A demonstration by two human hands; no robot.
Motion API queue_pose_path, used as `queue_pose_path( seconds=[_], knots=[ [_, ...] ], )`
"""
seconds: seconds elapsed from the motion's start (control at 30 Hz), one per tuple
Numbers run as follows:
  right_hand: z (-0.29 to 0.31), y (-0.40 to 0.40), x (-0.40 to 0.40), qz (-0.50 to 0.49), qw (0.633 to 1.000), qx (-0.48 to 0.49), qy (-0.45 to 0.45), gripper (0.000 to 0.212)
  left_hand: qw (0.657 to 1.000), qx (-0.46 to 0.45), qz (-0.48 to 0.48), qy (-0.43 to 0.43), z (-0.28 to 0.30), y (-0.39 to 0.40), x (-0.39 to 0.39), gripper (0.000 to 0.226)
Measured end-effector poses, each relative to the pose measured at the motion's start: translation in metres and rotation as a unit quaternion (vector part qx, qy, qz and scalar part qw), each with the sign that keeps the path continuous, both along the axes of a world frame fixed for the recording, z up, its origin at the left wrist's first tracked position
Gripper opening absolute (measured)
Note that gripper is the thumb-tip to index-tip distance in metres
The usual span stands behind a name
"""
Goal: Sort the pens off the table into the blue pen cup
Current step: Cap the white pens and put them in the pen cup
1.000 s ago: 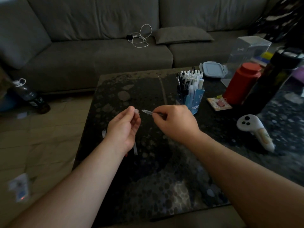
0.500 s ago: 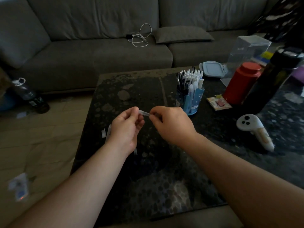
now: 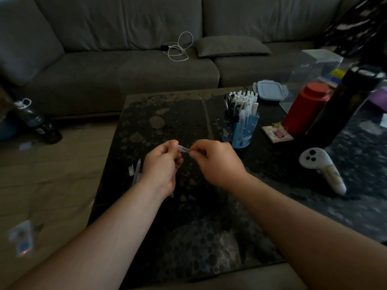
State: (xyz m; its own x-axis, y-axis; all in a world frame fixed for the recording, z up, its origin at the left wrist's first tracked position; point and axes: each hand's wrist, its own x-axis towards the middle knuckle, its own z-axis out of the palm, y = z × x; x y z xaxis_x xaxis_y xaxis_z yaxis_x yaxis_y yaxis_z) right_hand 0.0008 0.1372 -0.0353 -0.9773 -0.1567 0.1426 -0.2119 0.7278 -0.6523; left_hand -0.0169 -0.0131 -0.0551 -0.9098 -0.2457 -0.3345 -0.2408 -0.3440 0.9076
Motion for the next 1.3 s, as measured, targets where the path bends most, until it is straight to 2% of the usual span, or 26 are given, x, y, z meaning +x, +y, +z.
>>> queue_pose_path(
  seconds=[0.23,0.4,0.5,0.6,0.67,0.7,0.8,0.87,0.97,1.03,1.1,1.17,1.3],
  knots=[
    [0.005,0.003,-0.002,0.025,1.0,0.017,-0.008,0.013,0.999,-0.022,0.009,0.036,0.005,-0.004,0.007,0.009],
    [0.004,0.004,-0.004,0.04,0.998,0.04,-0.021,0.013,0.975,-0.188,-0.017,0.117,-0.002,-0.002,0.01,0.009],
    [0.007,0.005,-0.002,0.05,0.997,0.051,-0.03,0.013,0.943,-0.292,-0.025,0.159,-0.006,-0.004,0.009,0.013],
    [0.022,0.014,-0.002,0.023,0.998,0.05,-0.023,0.014,0.922,-0.338,-0.027,0.185,-0.006,-0.005,0.009,0.013],
    [0.04,0.03,-0.007,-0.059,0.997,-0.039,0.033,0.012,0.926,-0.32,-0.054,0.192,-0.004,-0.005,0.012,0.012],
    [0.049,0.042,-0.012,-0.117,0.985,-0.102,0.074,0.011,0.93,-0.304,-0.073,0.195,-0.003,-0.003,0.014,0.012],
    [0.071,0.076,-0.024,-0.259,0.919,-0.231,0.186,0.007,0.924,-0.305,-0.125,0.196,-0.002,0.002,0.019,0.013],
    [0.07,0.091,-0.029,-0.304,0.893,-0.267,0.2,0.006,0.911,-0.329,-0.148,0.197,-0.003,0.006,0.021,0.013],
    [0.056,0.101,-0.035,-0.307,0.883,-0.313,0.169,0.018,0.898,-0.354,-0.176,0.195,-0.003,0.009,0.024,0.011],
    [0.047,0.103,-0.039,-0.302,0.897,-0.284,0.151,0.017,0.888,-0.374,-0.19,0.189,-0.002,0.01,0.027,0.012],
    [0.037,0.103,-0.044,-0.297,0.923,-0.209,0.126,0.01,0.877,-0.393,-0.201,0.188,-0.002,0.01,0.028,0.014],
    [0.026,0.104,-0.05,-0.292,0.941,-0.145,0.093,0.017,0.873,-0.398,-0.214,0.181,-0.001,0.009,0.029,0.016],
    [0.016,0.101,-0.054,-0.281,0.954,-0.101,0.024,0.031,0.873,-0.4,-0.224,0.166,0.001,0.008,0.031,0.018]
  ],
)
